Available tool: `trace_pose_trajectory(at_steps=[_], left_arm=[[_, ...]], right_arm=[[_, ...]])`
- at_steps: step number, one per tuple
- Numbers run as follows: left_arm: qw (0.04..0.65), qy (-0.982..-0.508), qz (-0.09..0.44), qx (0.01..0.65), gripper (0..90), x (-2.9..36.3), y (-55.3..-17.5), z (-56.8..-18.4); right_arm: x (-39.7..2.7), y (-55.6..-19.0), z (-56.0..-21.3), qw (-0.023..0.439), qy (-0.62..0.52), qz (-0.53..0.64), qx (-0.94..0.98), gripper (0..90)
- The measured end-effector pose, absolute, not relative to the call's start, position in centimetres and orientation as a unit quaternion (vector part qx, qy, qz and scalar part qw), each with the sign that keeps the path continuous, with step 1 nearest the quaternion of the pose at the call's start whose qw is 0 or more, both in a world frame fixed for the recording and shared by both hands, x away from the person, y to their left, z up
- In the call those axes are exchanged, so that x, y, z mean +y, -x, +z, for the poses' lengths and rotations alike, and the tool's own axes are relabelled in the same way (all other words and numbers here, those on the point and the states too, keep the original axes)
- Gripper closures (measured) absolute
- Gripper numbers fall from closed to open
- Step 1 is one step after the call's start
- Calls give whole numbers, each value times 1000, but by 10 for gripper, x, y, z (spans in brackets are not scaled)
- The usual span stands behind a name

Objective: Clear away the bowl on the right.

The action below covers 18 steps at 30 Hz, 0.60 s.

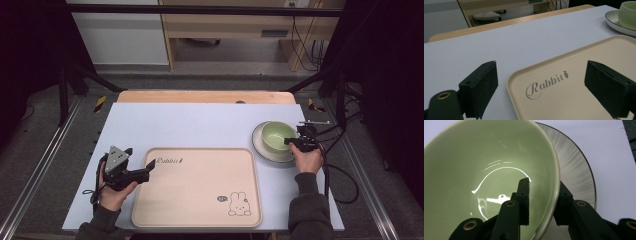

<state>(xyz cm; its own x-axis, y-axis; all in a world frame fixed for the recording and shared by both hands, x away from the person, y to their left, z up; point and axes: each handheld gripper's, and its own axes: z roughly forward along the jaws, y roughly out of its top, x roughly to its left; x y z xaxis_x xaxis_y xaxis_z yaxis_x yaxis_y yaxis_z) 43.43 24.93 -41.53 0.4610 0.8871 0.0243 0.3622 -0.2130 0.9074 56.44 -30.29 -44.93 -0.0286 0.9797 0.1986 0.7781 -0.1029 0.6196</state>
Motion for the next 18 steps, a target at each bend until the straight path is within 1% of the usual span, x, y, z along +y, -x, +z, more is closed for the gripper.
trace_pose_trajectory(at_steps=[5,12,18], left_arm=[[455,-722,288,434,114,249,-435,-416],[454,-723,289,434,114,249,-435,-416],[451,-725,289,433,114,249,-435,-417]], right_arm=[[-304,-566,-449,160,-684,311,641,736],[-303,-566,-448,166,-688,306,637,782],[-304,-567,-448,162,-691,313,631,820]])
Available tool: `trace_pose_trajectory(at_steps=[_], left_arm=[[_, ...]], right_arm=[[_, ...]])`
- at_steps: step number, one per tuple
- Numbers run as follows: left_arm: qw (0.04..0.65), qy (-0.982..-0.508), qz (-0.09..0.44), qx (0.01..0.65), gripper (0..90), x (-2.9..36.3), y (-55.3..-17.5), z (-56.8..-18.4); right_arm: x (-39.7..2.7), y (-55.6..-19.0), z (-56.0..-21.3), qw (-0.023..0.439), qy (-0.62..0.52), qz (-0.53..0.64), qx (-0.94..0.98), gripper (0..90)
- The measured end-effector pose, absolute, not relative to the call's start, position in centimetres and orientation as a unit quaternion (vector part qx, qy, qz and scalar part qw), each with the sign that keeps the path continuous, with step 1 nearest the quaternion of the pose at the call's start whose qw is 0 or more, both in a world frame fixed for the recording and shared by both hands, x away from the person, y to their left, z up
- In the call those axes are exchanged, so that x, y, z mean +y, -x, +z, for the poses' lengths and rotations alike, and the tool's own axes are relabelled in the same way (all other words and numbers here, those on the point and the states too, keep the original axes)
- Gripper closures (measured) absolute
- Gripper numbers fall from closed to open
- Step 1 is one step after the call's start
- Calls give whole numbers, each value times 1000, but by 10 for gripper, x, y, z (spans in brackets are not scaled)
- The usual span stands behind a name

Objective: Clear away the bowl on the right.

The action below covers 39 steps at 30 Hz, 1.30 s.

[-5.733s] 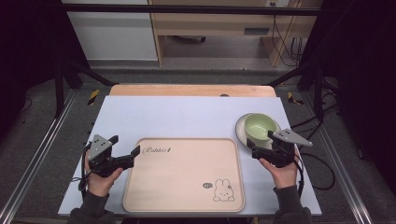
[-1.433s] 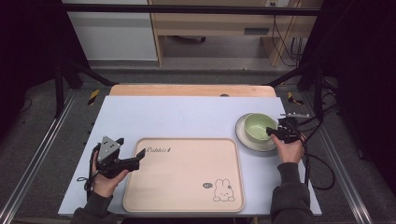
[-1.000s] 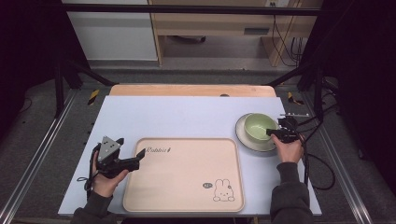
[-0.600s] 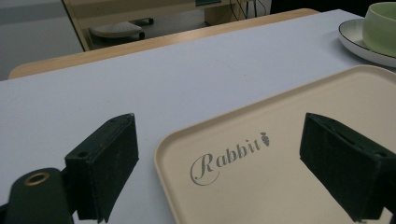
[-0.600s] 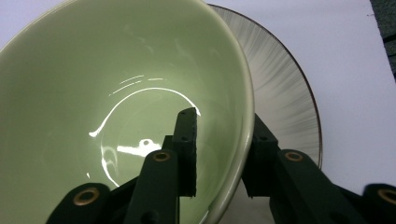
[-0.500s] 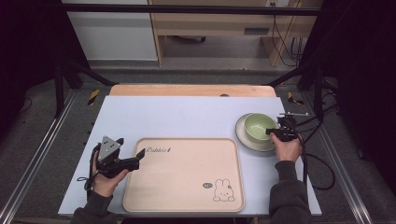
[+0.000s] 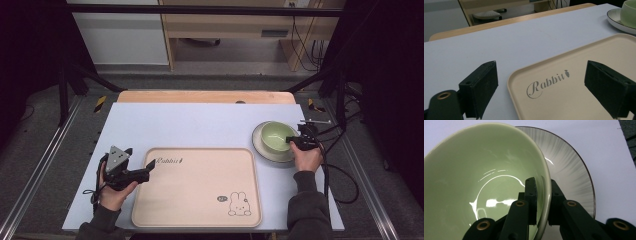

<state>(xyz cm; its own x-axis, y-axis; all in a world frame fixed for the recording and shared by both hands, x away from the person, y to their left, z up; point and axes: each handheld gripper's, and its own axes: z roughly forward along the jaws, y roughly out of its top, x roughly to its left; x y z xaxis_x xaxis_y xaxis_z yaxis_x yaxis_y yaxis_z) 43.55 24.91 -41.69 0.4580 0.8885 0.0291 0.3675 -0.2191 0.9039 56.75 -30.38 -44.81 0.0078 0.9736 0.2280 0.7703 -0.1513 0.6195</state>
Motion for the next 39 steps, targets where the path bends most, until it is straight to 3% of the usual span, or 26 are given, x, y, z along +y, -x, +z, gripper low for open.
trace_pose_trajectory(at_steps=[39], left_arm=[[452,-725,289,432,114,249,-435,-416]], right_arm=[[-303,-566,-443,157,-695,329,619,842]])
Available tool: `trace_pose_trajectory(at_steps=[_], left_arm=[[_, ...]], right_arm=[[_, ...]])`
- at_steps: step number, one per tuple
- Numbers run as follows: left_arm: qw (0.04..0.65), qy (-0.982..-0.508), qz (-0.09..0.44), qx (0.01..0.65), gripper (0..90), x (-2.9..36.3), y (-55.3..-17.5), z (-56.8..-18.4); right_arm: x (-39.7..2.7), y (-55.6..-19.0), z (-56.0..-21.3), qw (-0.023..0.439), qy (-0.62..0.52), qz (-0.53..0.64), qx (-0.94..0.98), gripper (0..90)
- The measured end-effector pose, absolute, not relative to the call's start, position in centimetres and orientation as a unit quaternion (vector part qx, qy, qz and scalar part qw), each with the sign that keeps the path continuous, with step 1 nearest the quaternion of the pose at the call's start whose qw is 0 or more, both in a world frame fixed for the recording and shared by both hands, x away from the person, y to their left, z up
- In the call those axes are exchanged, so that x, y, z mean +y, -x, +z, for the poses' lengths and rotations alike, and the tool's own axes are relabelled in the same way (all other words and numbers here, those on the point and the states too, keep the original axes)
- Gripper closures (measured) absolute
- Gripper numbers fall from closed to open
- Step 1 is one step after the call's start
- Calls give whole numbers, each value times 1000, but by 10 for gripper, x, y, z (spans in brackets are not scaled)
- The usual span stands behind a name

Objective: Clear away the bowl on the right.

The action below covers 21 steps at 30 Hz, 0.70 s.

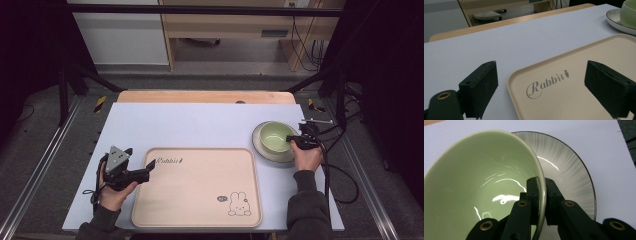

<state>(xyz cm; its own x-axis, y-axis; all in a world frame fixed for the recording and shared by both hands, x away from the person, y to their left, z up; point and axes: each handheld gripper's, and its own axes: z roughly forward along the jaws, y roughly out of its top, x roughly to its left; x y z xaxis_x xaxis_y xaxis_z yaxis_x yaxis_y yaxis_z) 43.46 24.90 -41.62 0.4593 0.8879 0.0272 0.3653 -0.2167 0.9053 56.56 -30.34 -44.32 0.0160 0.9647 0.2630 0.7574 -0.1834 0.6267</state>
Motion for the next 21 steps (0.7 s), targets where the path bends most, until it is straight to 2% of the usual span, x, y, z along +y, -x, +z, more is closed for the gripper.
trace_pose_trajectory(at_steps=[21], left_arm=[[454,-723,290,433,114,250,-434,-416]], right_arm=[[-306,-561,-435,142,-686,360,616,840]])
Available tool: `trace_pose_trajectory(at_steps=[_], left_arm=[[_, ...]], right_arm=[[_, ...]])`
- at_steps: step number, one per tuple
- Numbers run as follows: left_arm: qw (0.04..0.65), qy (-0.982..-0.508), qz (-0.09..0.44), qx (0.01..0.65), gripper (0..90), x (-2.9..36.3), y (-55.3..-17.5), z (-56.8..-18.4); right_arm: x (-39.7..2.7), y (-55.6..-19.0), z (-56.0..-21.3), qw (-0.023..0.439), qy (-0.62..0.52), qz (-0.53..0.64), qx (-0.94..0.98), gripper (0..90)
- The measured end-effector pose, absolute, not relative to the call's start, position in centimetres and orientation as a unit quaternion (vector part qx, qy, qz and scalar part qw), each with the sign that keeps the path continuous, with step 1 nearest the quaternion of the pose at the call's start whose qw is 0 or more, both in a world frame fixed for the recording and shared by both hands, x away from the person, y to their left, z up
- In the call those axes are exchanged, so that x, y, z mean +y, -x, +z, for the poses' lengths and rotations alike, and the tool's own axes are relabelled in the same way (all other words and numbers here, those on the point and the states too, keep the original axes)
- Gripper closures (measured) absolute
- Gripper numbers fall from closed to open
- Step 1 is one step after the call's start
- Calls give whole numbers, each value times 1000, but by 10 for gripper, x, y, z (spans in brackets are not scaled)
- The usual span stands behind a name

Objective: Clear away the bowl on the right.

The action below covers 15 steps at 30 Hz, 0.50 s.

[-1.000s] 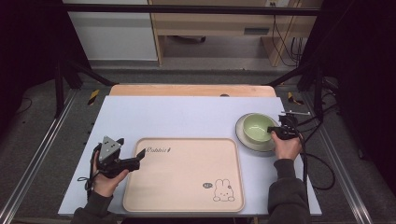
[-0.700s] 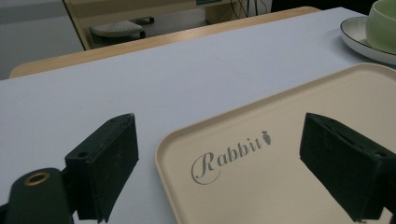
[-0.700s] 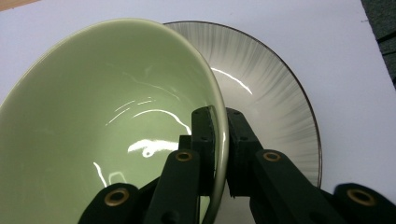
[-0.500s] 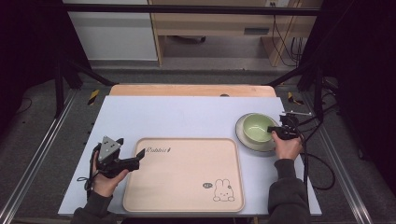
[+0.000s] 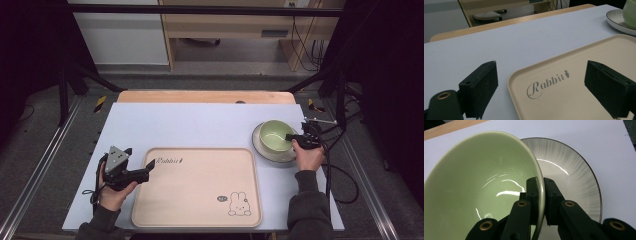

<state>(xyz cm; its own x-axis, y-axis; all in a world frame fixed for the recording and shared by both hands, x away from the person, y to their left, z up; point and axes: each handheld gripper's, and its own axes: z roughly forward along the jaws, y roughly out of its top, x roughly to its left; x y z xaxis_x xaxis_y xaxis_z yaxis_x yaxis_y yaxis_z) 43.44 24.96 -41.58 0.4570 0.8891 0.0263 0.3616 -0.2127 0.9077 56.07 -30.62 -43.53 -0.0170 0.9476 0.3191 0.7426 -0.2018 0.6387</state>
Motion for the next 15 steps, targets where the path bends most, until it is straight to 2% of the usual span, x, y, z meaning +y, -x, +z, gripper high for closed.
trace_pose_trajectory(at_steps=[15], left_arm=[[454,-724,290,431,113,250,-434,-415]], right_arm=[[-300,-553,-419,143,-670,385,618,839]])
